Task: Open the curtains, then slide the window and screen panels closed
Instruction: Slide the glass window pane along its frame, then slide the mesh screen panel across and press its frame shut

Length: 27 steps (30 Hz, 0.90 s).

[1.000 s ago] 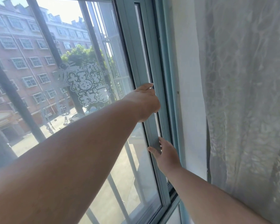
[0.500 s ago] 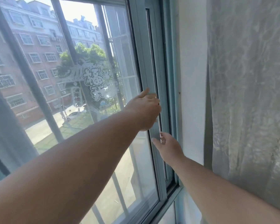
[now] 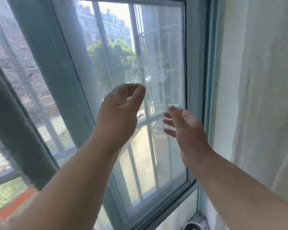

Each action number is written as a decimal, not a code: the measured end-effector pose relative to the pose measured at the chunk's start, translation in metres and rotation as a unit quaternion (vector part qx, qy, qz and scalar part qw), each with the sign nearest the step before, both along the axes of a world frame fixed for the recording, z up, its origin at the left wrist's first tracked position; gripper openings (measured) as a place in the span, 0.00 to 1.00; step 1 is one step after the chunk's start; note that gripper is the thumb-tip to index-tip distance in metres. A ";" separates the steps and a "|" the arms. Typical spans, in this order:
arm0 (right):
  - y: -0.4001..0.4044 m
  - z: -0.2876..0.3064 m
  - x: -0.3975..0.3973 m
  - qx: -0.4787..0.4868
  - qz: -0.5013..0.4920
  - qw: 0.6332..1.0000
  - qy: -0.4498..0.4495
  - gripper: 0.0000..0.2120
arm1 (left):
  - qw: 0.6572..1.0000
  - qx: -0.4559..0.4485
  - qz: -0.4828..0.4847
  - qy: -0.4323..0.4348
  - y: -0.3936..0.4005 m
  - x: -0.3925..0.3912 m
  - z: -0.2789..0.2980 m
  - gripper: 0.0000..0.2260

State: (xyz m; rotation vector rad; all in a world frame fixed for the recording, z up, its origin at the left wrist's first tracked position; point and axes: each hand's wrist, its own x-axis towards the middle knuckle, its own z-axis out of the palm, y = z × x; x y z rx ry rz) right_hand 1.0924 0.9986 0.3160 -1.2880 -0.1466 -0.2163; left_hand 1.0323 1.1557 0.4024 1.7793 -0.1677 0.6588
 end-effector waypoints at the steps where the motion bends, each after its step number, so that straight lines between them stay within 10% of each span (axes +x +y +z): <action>1: 0.011 0.005 -0.016 0.017 0.012 1.000 -0.003 0.12 | 1.000 -0.009 0.006 0.003 0.011 -0.021 0.000 0.14; 15: 0.207 0.005 -0.235 0.101 0.294 0.950 0.000 0.18 | 0.965 -0.165 0.203 -0.029 0.198 -0.318 -0.048 0.21; 27: 0.370 -0.039 -0.397 0.000 0.519 0.854 0.043 0.26 | 0.862 -0.248 0.441 -0.030 0.287 -0.529 -0.100 0.21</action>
